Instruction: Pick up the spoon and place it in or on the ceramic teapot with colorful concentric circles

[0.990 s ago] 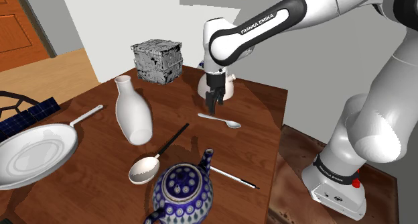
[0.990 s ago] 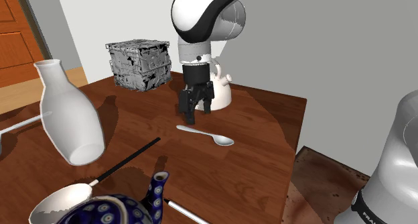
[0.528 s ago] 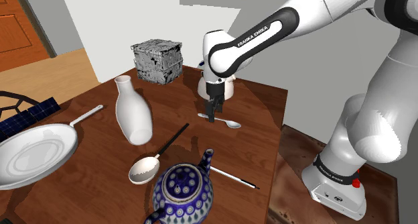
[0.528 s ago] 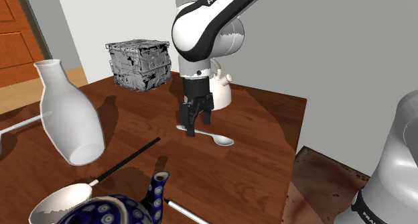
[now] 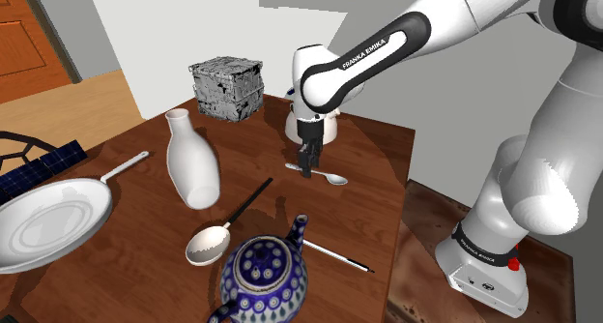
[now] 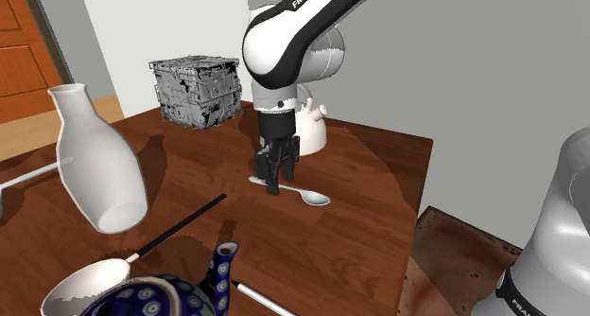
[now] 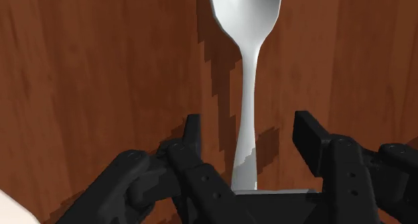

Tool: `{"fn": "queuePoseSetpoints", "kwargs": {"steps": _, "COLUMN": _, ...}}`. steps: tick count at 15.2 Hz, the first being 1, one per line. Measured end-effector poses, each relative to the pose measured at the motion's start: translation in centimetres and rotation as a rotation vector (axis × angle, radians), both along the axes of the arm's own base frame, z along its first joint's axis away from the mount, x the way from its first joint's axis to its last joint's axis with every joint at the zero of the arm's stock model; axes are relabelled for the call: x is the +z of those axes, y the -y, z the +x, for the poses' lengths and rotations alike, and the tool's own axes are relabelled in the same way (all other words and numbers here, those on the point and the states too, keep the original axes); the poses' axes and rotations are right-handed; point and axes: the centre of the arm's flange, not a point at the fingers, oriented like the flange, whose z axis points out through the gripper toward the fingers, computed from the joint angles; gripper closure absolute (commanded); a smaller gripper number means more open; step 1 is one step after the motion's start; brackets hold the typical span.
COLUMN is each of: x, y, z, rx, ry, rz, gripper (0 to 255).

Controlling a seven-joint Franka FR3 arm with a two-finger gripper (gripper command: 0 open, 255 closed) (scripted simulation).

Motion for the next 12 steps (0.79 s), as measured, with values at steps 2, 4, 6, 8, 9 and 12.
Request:
{"fn": "queuePoseSetpoints", "kwargs": {"steps": 2, "x": 0.1, "y": 0.2, "z": 0.1, "rx": -0.003, "ry": 0.003, "rz": 0.0, "gripper": 255}}
{"fn": "queuePoseSetpoints", "kwargs": {"steps": 4, "x": 0.1, "y": 0.1, "z": 0.1, "rx": -0.001, "ry": 0.001, "rz": 0.0, "gripper": 255}}
{"fn": "queuePoseSetpoints", "kwargs": {"steps": 6, "x": 0.1, "y": 0.1, "z": 0.0, "rx": -0.001, "ry": 0.002, "rz": 0.0, "gripper": 255}}
{"fn": "queuePoseSetpoints", "kwargs": {"steps": 8, "x": 0.1, "y": 0.1, "z": 0.0, "rx": -0.001, "ry": 0.002, "rz": 0.0, "gripper": 255}}
{"fn": "queuePoseSetpoints", "kwargs": {"steps": 9, "x": 0.1, "y": 0.1, "z": 0.0, "rx": -0.001, "ry": 0.001, "rz": 0.0, "gripper": 255}}
{"fn": "queuePoseSetpoints", "kwargs": {"steps": 12, "x": 1.1, "y": 0.0, "z": 0.0, "rx": 0.0, "ry": 0.0, "rz": 0.0, "gripper": 255}}
